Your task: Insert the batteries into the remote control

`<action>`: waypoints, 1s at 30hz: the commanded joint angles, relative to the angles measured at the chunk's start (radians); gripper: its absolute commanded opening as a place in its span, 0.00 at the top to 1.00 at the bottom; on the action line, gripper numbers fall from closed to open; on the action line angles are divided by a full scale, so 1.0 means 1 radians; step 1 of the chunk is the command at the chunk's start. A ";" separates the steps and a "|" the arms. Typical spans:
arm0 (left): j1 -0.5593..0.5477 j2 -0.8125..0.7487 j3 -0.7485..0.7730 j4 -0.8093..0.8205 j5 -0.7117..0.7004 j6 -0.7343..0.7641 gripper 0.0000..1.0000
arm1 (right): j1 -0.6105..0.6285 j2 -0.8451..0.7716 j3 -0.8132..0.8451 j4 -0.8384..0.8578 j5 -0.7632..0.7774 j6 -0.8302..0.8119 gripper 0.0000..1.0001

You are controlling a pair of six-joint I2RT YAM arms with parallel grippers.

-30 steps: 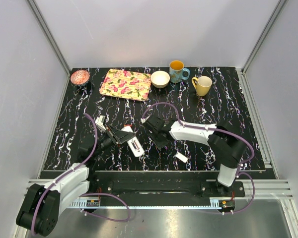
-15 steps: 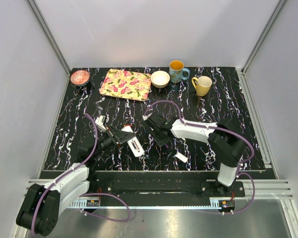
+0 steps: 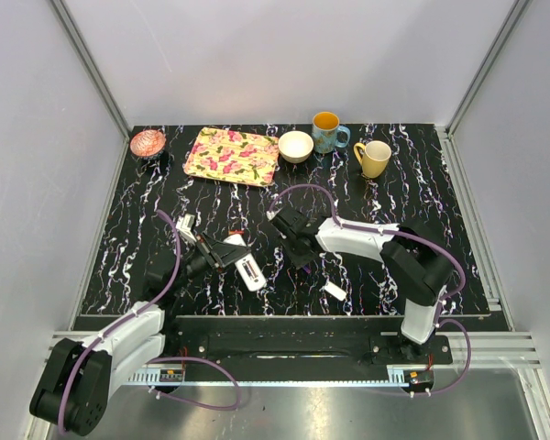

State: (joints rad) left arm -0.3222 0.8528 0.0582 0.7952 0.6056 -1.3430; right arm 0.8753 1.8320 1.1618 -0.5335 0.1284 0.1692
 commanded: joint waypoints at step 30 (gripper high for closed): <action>-0.095 0.247 0.095 0.355 -0.174 -0.107 1.00 | 0.143 -0.542 0.038 -0.037 0.201 0.406 1.00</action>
State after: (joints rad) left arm -0.3752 1.0267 0.0998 0.9089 0.5293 -1.3907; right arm 0.9356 1.2854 1.1454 -0.5377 0.2508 0.5156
